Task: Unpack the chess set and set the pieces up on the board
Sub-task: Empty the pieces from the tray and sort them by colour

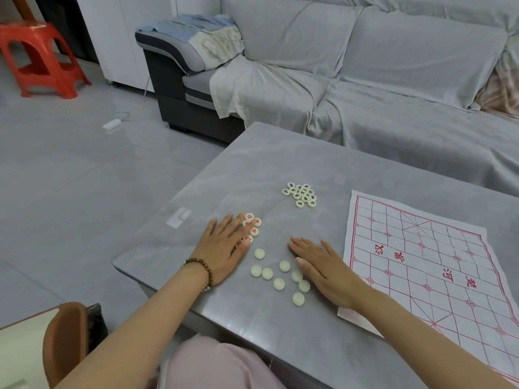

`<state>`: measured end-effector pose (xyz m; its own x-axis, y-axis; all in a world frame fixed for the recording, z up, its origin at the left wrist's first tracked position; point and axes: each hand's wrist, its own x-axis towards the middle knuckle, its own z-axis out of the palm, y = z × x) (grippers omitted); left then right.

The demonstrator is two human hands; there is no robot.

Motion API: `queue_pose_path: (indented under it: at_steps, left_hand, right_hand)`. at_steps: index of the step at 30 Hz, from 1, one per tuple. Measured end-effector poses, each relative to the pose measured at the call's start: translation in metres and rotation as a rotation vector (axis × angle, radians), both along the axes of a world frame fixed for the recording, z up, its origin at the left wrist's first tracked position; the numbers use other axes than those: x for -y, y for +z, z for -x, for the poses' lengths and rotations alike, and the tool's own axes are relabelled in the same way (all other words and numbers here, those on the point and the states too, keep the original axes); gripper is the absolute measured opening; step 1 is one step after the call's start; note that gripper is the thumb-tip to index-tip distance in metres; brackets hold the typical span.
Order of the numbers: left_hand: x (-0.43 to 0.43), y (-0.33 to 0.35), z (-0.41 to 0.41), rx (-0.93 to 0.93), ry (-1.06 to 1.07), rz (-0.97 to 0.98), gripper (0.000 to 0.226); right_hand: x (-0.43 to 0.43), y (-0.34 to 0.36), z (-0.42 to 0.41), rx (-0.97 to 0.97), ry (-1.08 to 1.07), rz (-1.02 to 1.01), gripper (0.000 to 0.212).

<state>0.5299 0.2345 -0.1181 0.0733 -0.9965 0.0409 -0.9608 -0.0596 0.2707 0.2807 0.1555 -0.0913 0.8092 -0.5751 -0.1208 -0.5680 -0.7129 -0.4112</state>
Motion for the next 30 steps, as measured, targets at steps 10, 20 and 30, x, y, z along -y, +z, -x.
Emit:
queue_pose_path:
  at_steps: [10,20,30]
  left_hand:
    - [0.003,-0.002,-0.003,-0.003,-0.072,0.021,0.058]
    - [-0.008,0.010,0.012,-0.047,-0.210,0.338,0.046]
    - [-0.013,0.021,0.024,-0.021,-0.158,0.245,0.033]
  right_hand:
    - [0.075,-0.001,-0.051,-0.141,-0.222,0.068,0.052]
    - [0.009,0.010,-0.019,0.372,-0.212,-0.167,0.019]
    - [-0.014,0.010,-0.027,0.188,-0.197,0.003,0.019]
